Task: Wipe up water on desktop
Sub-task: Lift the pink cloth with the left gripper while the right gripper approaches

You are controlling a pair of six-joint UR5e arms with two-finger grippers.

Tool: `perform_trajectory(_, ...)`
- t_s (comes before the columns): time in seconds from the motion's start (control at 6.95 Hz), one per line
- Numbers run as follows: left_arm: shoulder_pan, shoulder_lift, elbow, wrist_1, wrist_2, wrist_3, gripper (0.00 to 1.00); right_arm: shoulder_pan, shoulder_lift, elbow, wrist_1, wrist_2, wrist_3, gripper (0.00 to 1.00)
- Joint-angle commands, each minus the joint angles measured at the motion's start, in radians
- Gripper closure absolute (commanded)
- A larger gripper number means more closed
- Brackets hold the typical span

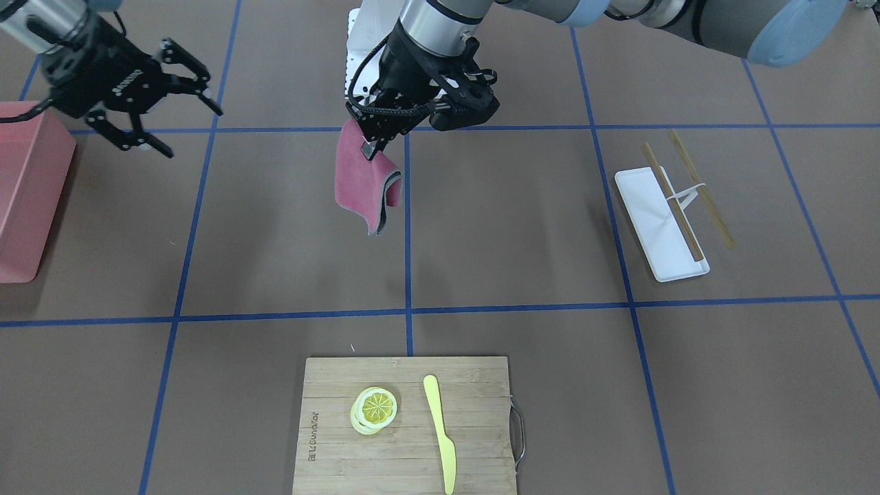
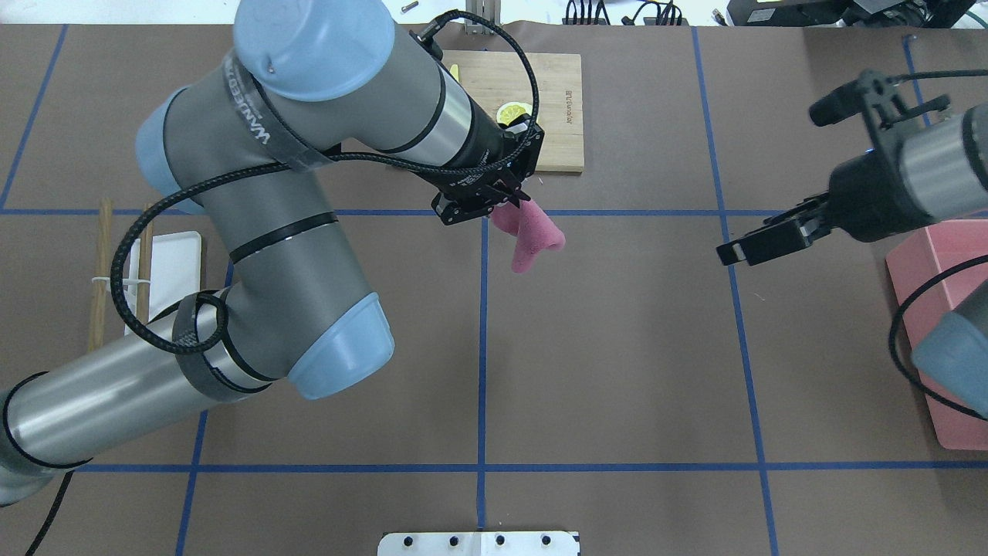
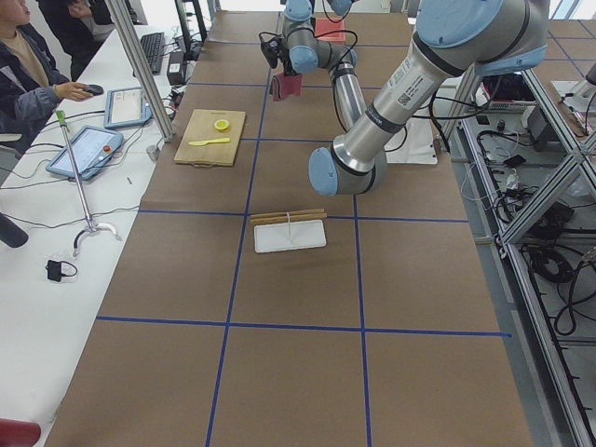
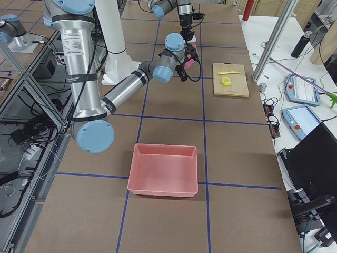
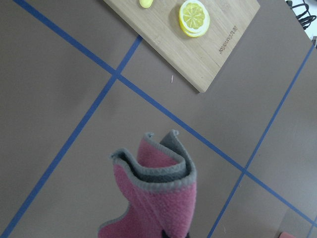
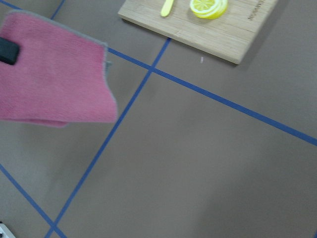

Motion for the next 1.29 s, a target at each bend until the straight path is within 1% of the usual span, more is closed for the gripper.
perform_trajectory(0.0, 0.021, -0.006, -0.001, -0.010, 0.045, 0.001, 1.00, -0.143, 0.089, 0.003, 0.000, -0.168, 0.032, 0.16)
perform_trajectory(0.14, 0.021, 0.006, -0.005, -0.051, 0.059, -0.002, 1.00, -0.157, 0.106, 0.003, 0.002, -0.195, 0.030, 0.17)
perform_trajectory(0.29, 0.023, 0.006, -0.007, -0.055, 0.076, -0.041, 1.00, -0.200, 0.132, 0.003, 0.002, -0.289, 0.029, 0.17)
perform_trajectory(0.43, 0.024, 0.006, -0.007, -0.056, 0.087, -0.037, 1.00, -0.243, 0.150, 0.003, 0.000, -0.383, 0.025, 0.17)
perform_trajectory(0.72, 0.029, 0.017, -0.007, -0.062, 0.101, -0.028, 1.00, -0.272, 0.170, 0.004, 0.002, -0.451, 0.022, 0.18)
perform_trajectory(0.86, 0.029, 0.017, -0.011, -0.064, 0.102, 0.025, 1.00, -0.286, 0.172, 0.004, 0.002, -0.492, 0.022, 0.17)
perform_trajectory(1.15, 0.033, 0.017, -0.011, -0.061, 0.091, 0.015, 1.00, -0.329, 0.172, 0.012, 0.002, -0.592, 0.022, 0.18)
